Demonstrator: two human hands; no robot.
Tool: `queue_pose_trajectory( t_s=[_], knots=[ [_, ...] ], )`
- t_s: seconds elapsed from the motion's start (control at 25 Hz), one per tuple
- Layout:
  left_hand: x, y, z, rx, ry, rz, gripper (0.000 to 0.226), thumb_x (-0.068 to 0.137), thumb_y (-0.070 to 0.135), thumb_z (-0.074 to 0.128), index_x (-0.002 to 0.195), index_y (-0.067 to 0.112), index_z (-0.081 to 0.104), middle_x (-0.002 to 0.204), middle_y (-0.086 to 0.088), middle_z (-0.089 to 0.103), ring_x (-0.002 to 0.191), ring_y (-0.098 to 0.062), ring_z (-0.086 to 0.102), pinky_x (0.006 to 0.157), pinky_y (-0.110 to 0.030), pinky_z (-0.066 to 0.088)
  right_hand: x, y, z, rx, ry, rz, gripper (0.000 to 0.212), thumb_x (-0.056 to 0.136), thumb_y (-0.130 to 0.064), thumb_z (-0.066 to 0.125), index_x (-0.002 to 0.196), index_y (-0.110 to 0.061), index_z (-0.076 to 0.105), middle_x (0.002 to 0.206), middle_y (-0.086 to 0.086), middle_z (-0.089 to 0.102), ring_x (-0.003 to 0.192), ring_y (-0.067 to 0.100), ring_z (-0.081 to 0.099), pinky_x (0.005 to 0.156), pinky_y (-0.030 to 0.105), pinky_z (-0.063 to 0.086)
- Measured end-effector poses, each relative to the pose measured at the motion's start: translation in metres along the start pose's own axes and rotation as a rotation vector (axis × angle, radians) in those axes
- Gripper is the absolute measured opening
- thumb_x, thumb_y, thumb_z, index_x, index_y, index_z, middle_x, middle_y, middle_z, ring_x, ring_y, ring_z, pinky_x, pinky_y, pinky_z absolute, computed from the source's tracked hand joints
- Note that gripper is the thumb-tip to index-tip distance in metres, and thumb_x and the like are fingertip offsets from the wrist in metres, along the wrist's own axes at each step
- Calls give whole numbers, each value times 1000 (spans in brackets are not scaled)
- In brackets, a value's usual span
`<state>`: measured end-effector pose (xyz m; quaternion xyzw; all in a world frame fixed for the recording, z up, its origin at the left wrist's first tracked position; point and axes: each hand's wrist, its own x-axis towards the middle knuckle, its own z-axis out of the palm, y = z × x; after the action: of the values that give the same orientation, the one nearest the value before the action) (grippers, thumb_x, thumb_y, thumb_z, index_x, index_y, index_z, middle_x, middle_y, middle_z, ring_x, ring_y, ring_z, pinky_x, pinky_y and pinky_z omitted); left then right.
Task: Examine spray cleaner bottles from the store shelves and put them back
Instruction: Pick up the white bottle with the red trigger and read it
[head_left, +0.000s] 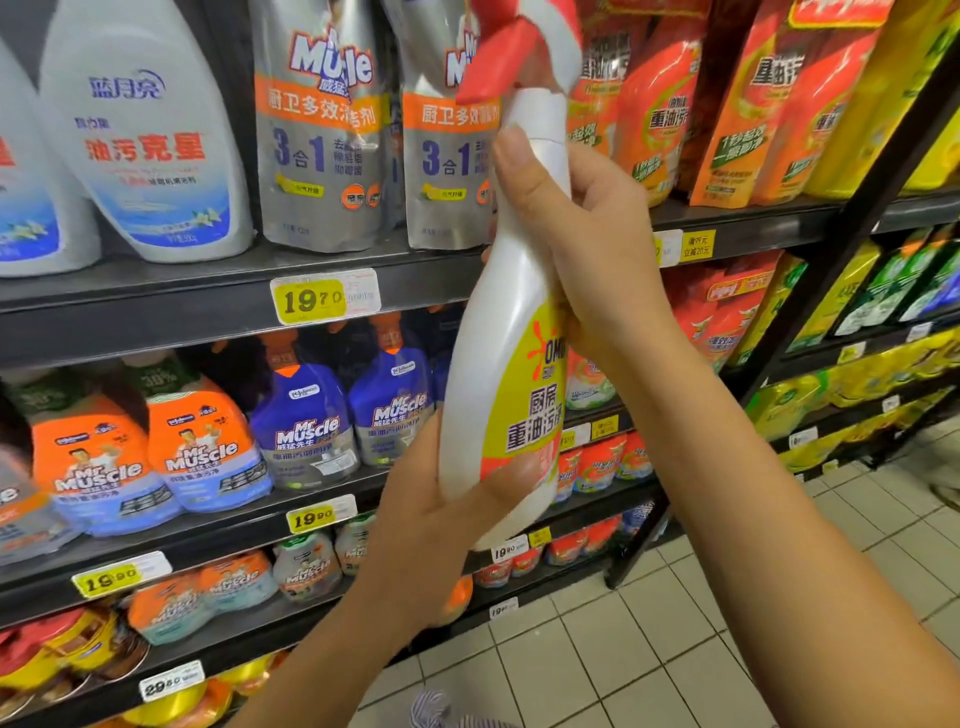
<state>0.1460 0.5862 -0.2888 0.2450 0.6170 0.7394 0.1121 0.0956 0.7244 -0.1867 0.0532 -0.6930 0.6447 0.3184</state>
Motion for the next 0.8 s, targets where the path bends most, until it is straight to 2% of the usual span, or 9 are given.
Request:
queue_pose_trajectory(
  t_s=[0.08, 0.2, 0.32, 0.4, 0.52, 0.6, 0.68, 0.8],
  knots=[
    [1, 2, -7, -166, -26, -88, 37, 61, 28, 80, 95, 42, 72, 98, 9, 75, 88, -13, 72, 58, -23, 56, 3, 2, -8, 81, -130, 38, 19, 84, -28, 63, 88, -9, 63, 75, 7, 59, 70, 22, 57, 66, 36, 46],
    [5, 2, -16, -421, -70, -157, 63, 36, 39, 93, 96, 29, 76, 101, -6, 75, 87, -25, 72, 56, -31, 57, -2, 9, -20, 262, -316, 127, 34, 88, -15, 56, 120, -3, 57, 85, 3, 66, 72, 15, 63, 65, 25, 50],
    [9, 3, -17, -470, -82, -197, 69, 28, 40, 95, 94, 25, 77, 99, -9, 75, 85, -26, 73, 55, -33, 58, -9, 15, -19, 343, -298, 153, 38, 93, -9, 53, 130, -2, 52, 84, 0, 70, 70, 13, 66, 64, 25, 53],
    [15, 8, -15, -435, -74, -149, 68, 34, 35, 94, 98, 25, 76, 102, -8, 75, 89, -25, 72, 61, -31, 58, -8, 11, -17, 364, -225, 99, 35, 97, -6, 50, 131, 1, 52, 81, 0, 69, 69, 12, 66, 62, 25, 53],
    [30, 23, -16, -223, 40, 72, 54, 59, 22, 83, 110, 29, 66, 106, -5, 73, 94, -23, 71, 69, -27, 58, 2, -6, -13, 359, -140, -19, 32, 96, -2, 51, 128, 1, 54, 86, 0, 70, 75, 11, 66, 66, 24, 53],
    [39, 35, -17, -177, 108, 174, 44, 66, 20, 81, 107, 30, 68, 104, -5, 74, 93, -22, 72, 70, -26, 58, 9, -22, -9, 329, -153, -91, 32, 95, -1, 51, 127, -2, 54, 92, 2, 69, 81, 12, 64, 70, 23, 53],
    [48, 47, -14, -221, 130, 208, 41, 65, 21, 78, 104, 31, 70, 104, -6, 74, 94, -24, 71, 71, -28, 58, 18, -41, -5, 275, -221, -183, 33, 94, -4, 52, 127, -3, 53, 99, 4, 67, 87, 12, 62, 73, 22, 52],
    [66, 72, -13, -280, 170, 257, 47, 57, 14, 80, 101, 31, 72, 104, -7, 74, 95, -26, 71, 71, -32, 59, 26, -67, -8, 208, -286, -265, 41, 88, -13, 58, 128, -14, 51, 108, 0, 67, 94, 10, 63, 76, 22, 51]
  ],
)
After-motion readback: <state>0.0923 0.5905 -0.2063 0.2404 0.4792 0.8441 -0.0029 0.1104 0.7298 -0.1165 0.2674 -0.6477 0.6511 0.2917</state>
